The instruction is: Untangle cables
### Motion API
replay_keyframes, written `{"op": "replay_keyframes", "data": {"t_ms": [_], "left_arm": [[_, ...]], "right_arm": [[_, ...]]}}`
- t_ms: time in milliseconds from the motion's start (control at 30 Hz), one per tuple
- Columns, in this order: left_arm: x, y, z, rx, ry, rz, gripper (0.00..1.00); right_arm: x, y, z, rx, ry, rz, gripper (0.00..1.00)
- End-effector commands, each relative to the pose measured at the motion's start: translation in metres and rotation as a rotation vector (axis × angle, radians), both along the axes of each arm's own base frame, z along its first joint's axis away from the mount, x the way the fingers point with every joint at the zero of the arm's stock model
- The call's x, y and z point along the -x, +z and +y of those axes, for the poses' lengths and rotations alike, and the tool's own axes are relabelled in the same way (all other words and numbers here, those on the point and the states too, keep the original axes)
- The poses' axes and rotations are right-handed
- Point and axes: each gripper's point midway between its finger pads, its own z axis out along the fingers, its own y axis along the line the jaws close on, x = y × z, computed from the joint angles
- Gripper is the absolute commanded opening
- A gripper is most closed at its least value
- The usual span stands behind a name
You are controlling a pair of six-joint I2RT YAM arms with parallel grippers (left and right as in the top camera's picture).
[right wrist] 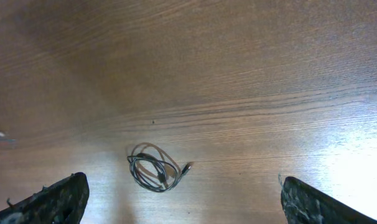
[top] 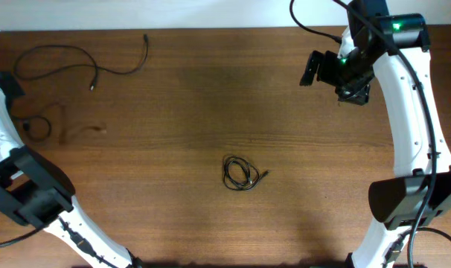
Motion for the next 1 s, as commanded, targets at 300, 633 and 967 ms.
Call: {"op": "replay_keyframes", "data": {"t_ms": [300,633,967], "left_arm": [[-0.005,-0.052,-0.007,0.152,-0.029,0.043,0.17],[0.011,-0.066,-0.042,0.322,-0.069,0.107,0.99],[-0.035,0.104,-0.158,0.726,-0.383,-0.451,0.99]], "right_arm": [[-0.001,0.003,-0.004,0.010,0.002,-0.015,0.99],[-0.001,0.003,-0.004,0.010,0.002,-0.015,0.98],[-0.001,0.003,-0.004,0.010,0.002,-0.015,0.98]]}}
